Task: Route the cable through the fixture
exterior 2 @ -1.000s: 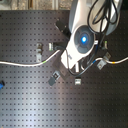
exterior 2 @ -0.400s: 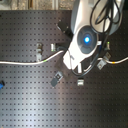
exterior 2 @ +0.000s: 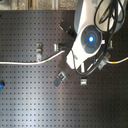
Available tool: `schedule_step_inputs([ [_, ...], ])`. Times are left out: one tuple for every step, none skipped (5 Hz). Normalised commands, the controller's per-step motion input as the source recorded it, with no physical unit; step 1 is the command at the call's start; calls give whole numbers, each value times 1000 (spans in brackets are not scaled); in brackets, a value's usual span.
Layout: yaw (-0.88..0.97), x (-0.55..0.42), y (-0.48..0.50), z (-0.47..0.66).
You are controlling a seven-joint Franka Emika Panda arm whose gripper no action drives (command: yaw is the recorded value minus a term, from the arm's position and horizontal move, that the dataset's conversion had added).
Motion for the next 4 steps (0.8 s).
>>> schedule_step_inputs([
  [0, -149, -161, -85],
  [177, -199, -214, -174],
  [109, -177, -248, -182],
  [171, -250, 71, -72],
])
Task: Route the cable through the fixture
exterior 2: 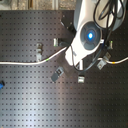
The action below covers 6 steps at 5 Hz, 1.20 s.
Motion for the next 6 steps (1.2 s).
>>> schedule_step_inputs([
  [94, -190, 113, -47],
  [0, 0, 0, 11],
  [20, 37, -153, 0],
  [-163, -153, -468, 1],
  [-11, -309, -342, -63],
  [174, -248, -50, -48],
])
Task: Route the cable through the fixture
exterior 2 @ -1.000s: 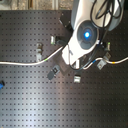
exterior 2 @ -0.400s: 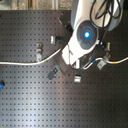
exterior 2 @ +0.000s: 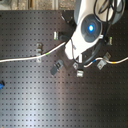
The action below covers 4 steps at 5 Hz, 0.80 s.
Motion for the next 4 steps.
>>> schedule_step_inputs([
  [123, -135, 25, -119],
  [0, -203, 162, 79],
  [26, -358, 251, 343],
  [0, -42, 97, -1],
])
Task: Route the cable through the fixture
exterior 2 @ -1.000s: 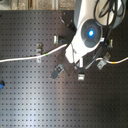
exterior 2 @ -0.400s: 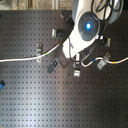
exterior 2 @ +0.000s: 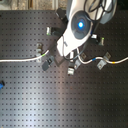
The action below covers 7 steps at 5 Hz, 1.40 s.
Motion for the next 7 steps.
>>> schedule_step_inputs([
  [0, 13, 11, 130],
  [0, 9, 43, 132],
  [0, 37, 30, 106],
  [0, 9, 35, 301],
  [0, 20, 17, 207],
  [0, 4, 5, 137],
  [0, 1, 5, 135],
])
